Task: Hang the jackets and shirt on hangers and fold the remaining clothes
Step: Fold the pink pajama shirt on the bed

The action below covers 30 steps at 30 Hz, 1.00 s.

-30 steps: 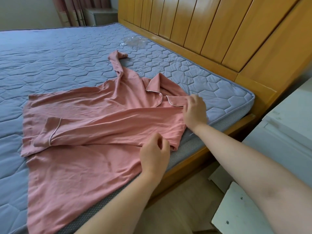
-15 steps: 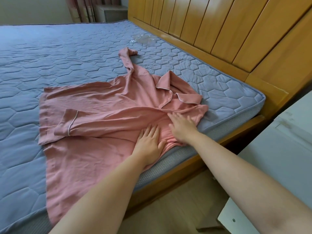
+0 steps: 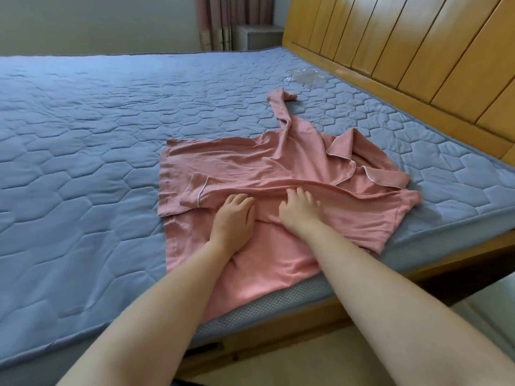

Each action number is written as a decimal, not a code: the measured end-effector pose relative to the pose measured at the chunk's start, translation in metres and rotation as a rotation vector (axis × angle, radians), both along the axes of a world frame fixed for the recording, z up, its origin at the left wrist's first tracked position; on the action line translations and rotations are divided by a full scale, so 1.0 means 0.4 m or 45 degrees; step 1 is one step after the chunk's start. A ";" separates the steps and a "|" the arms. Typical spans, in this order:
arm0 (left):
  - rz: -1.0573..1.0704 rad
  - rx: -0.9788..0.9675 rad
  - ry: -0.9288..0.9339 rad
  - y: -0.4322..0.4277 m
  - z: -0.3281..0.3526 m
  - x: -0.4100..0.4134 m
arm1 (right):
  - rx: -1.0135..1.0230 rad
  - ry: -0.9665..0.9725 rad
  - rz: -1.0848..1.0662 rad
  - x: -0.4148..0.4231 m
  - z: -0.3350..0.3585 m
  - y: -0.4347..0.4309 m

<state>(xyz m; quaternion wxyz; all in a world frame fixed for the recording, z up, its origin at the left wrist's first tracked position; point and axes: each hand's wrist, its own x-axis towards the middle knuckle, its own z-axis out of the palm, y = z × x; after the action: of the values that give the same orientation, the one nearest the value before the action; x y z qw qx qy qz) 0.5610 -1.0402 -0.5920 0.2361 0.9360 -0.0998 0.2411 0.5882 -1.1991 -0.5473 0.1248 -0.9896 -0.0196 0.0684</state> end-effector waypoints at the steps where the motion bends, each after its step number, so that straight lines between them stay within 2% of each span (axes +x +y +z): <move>1: 0.095 -0.056 -0.052 0.020 0.008 0.003 | 0.000 0.044 0.007 -0.023 -0.040 0.018; 3: 0.321 -0.131 -0.028 0.068 0.039 0.017 | -0.101 -0.003 0.023 -0.053 -0.112 0.023; 4: 0.436 -0.147 0.056 0.094 0.061 0.030 | -0.116 -0.048 0.023 -0.056 -0.128 0.021; 8: 0.897 -0.296 0.661 0.199 0.129 0.110 | -0.138 -0.169 0.041 -0.026 -0.130 0.031; 10: 0.876 -0.386 0.861 0.232 0.139 0.131 | -0.151 -0.186 0.044 -0.032 -0.139 0.036; 12: 0.739 -0.420 0.928 0.247 0.150 0.144 | -0.131 -0.234 0.037 -0.040 -0.147 0.039; 14: 0.671 -0.401 0.922 0.252 0.168 0.155 | -0.090 -0.318 0.029 -0.042 -0.148 0.040; 19: 0.751 -0.379 0.485 0.261 0.191 0.194 | 0.101 -0.585 0.042 -0.059 -0.157 0.047; 22: 0.724 -0.376 0.410 0.268 0.154 0.216 | 0.126 -0.592 0.061 -0.052 -0.161 0.048; 24: 0.727 -0.173 0.428 0.262 0.106 0.208 | 0.094 -0.547 0.076 -0.052 -0.165 0.047; 26: 0.628 0.103 0.251 0.242 0.081 0.195 | 0.043 -0.488 0.090 -0.053 -0.167 0.048; 28: 0.401 0.275 0.122 0.201 0.091 0.189 | 0.020 -0.465 0.096 -0.047 -0.164 0.050; 30: 0.136 0.432 0.207 0.140 0.089 0.179 | 0.002 -0.437 0.107 -0.040 -0.162 0.052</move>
<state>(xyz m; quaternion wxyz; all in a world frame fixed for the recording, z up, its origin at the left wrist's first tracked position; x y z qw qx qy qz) 0.6327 -0.9841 -0.5565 0.0691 0.9828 -0.0698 0.1564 0.5722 -1.1782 -0.6121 0.1174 -0.9850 -0.0821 -0.0963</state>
